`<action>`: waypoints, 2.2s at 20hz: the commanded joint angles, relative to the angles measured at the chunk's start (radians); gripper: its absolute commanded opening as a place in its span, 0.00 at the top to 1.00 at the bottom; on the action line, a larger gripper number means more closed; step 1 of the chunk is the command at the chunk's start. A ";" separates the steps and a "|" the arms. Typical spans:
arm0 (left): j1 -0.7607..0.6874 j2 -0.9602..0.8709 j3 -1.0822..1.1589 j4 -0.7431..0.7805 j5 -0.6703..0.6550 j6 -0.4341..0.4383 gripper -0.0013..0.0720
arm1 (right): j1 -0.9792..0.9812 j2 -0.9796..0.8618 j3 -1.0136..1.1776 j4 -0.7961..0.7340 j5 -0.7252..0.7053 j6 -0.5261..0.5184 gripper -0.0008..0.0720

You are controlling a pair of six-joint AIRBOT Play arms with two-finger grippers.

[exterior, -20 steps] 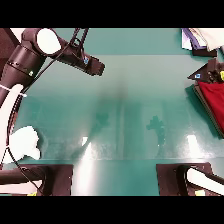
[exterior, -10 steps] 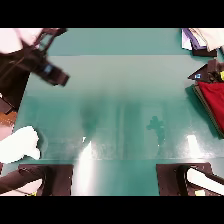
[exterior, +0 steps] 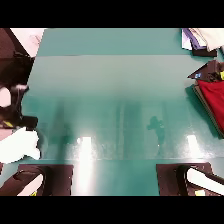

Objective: Fold the shirts.

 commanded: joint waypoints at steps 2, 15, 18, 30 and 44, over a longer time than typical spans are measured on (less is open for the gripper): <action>0.122 0.018 -0.214 0.031 0.122 -0.036 0.10 | 0.000 0.000 0.000 0.000 -0.005 -0.007 0.96; -0.101 0.018 0.371 -0.356 0.158 0.213 0.95 | 0.000 0.000 0.001 0.003 -0.004 -0.005 0.96; -0.237 -0.003 0.634 -0.600 0.177 0.259 0.95 | 0.000 0.001 0.001 0.003 -0.010 -0.005 0.96; -0.466 -0.611 0.890 -0.753 0.399 0.451 0.95 | 0.000 0.000 0.001 0.010 -0.014 0.014 0.96; -0.239 -0.464 0.313 -0.894 0.404 0.340 0.25 | 0.000 0.000 0.000 0.007 -0.054 0.014 0.96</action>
